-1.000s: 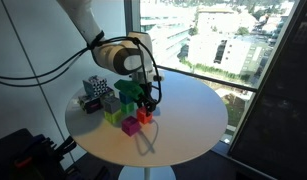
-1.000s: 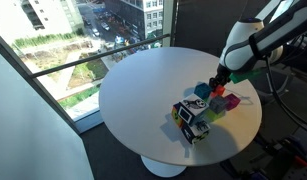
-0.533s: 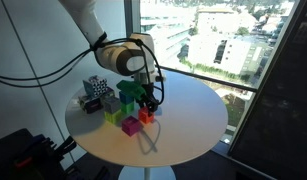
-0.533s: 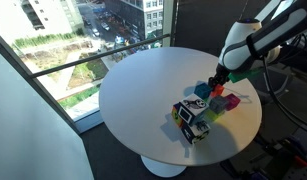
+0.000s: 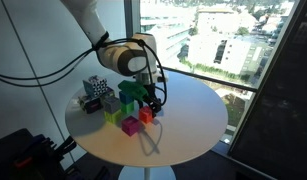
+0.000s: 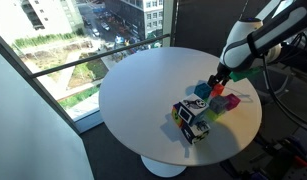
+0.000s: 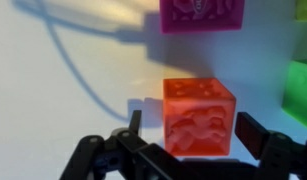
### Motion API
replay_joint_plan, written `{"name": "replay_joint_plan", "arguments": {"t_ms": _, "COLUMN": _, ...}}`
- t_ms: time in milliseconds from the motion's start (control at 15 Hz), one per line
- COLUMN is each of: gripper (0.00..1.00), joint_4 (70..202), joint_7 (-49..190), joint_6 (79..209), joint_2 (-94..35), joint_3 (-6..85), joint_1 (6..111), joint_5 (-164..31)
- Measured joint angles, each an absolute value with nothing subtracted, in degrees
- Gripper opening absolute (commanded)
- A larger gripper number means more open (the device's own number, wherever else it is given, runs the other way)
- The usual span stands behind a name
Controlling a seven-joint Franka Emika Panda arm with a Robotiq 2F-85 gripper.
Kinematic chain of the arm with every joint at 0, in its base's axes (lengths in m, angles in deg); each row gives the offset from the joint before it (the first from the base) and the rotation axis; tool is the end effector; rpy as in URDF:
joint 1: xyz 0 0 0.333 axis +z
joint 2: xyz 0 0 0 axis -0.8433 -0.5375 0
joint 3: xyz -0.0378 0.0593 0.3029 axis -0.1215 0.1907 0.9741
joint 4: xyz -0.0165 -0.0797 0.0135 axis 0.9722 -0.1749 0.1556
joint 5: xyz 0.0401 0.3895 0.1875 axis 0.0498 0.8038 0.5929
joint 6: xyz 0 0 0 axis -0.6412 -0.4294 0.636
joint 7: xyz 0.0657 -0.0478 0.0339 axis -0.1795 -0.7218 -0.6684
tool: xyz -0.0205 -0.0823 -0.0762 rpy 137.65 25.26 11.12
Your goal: Put the orange block on the table
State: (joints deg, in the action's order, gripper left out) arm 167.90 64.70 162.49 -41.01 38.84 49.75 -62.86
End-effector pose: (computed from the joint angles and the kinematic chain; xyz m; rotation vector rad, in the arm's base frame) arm 0.5649 -0.1267 0.1175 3.0934 -0.2885 0.0066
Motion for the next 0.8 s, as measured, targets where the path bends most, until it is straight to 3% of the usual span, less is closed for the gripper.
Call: {"name": "replay_joint_plan", "arguments": {"t_ms": 800, "gripper": 1.00, "joint_4": 167.7, "joint_7": 64.6, "joint_6": 156.5, "joint_2": -36.8, "joint_3": 38.4, "joint_1": 49.2, "joint_5": -62.8}}
